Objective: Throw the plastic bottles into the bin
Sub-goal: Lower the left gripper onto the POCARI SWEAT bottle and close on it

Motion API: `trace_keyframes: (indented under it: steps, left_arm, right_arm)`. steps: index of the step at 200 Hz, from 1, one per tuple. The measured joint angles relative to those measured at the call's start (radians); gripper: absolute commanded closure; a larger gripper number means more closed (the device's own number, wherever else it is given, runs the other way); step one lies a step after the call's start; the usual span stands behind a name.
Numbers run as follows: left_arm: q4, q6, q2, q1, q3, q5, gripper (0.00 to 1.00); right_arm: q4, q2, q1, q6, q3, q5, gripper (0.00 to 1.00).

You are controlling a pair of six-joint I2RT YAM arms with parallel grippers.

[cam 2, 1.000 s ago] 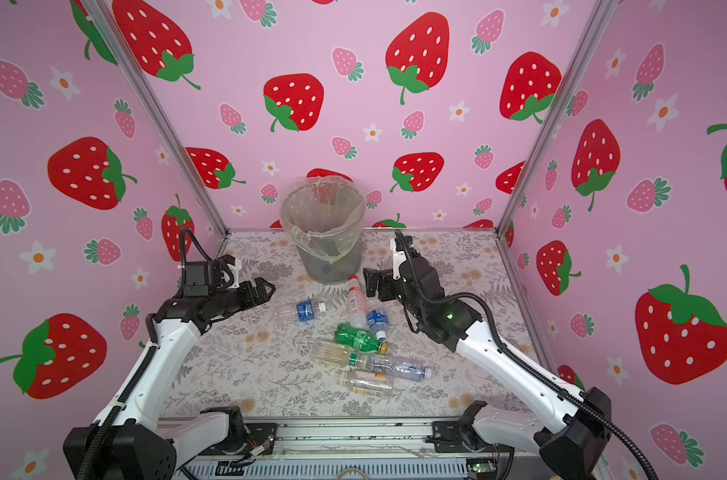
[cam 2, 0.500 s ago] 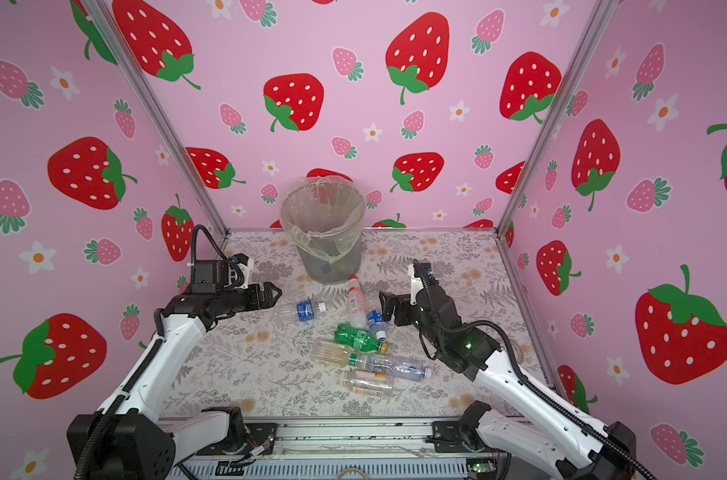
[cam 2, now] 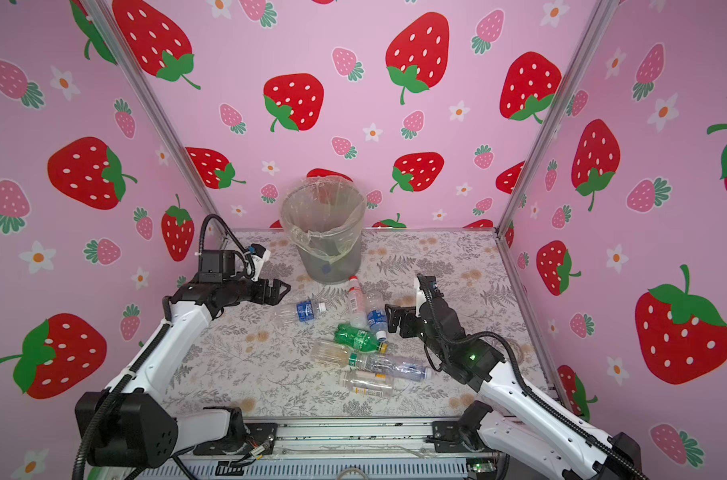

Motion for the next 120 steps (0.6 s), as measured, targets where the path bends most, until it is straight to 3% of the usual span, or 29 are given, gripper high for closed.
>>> trace_keyframes:
  steps: [40,120]
  left_arm:
    - [-0.055,0.116,0.074,-0.098,0.021,-0.076,0.01]
    - [-0.076,0.209,0.164,-0.150,0.037,-0.270,0.01]
  right_arm:
    - [-0.013,-0.048,0.000,0.013,-0.015,0.005,0.01]
    - [-0.030,-0.064,-0.001,0.024,-0.026,0.022,0.01]
